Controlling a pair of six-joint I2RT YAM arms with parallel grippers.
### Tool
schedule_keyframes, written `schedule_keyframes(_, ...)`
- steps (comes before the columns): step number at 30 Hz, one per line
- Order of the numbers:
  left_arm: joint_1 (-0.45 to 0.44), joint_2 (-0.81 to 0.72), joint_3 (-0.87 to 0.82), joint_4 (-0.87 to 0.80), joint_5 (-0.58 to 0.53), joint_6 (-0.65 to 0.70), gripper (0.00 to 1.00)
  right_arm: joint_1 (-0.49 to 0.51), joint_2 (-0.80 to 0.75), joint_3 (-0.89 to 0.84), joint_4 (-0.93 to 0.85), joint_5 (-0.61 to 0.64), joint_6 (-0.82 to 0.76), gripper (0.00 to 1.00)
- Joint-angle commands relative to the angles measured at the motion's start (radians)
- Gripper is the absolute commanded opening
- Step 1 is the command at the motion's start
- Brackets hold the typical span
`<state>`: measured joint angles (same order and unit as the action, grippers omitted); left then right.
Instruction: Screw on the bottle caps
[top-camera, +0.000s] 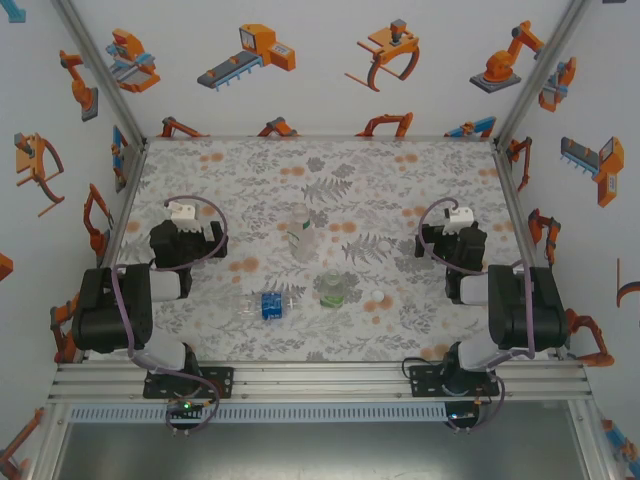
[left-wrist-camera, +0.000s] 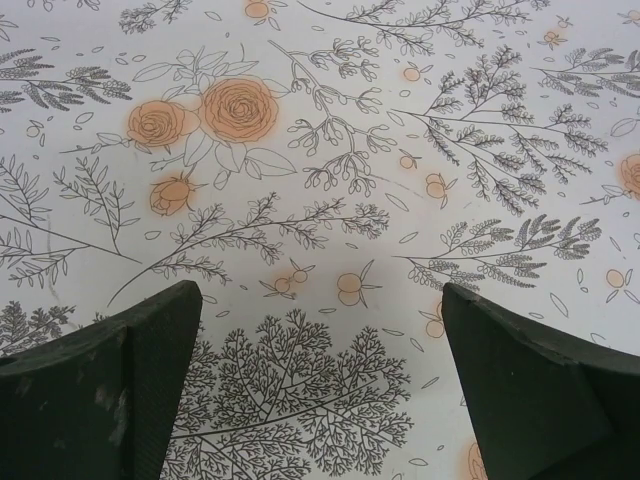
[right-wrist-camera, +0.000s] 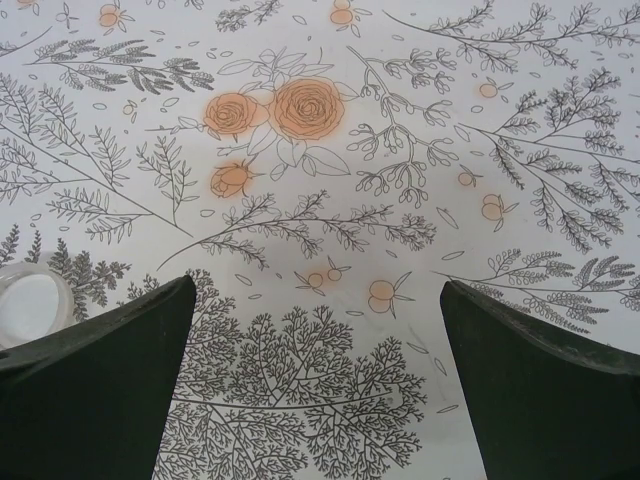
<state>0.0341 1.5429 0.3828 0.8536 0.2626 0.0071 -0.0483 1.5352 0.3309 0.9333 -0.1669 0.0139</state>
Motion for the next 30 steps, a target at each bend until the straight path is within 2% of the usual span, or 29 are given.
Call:
schedule_keyframes(1, 0.003, -0.011, -0.008, 0.033, 0.031, 0.016, 0.97, -0.007, -0.001, -0.006, 0.041, -0.016, -0.017, 0.99)
schedule_keyframes(11, 0.003, -0.01, -0.009, 0.034, 0.028, 0.013, 0.97, -0.007, -0.001, -0.004, 0.041, -0.015, -0.015, 0.99)
schedule_keyframes(21, 0.004, -0.009, -0.009, 0.034, 0.027, 0.01, 0.97, -0.007, 0.005, 0.028, -0.008, 0.07, 0.021, 0.99)
schedule_keyframes(24, 0.012, 0.0, 0.0, 0.033, -0.03, -0.02, 0.97, -0.007, 0.005, 0.028, -0.009, 0.07, 0.021, 0.99)
schedule_keyframes(30, 0.013, -0.002, 0.001, 0.025, -0.034, -0.02, 0.97, -0.007, 0.006, 0.031, -0.015, 0.07, 0.021, 0.99)
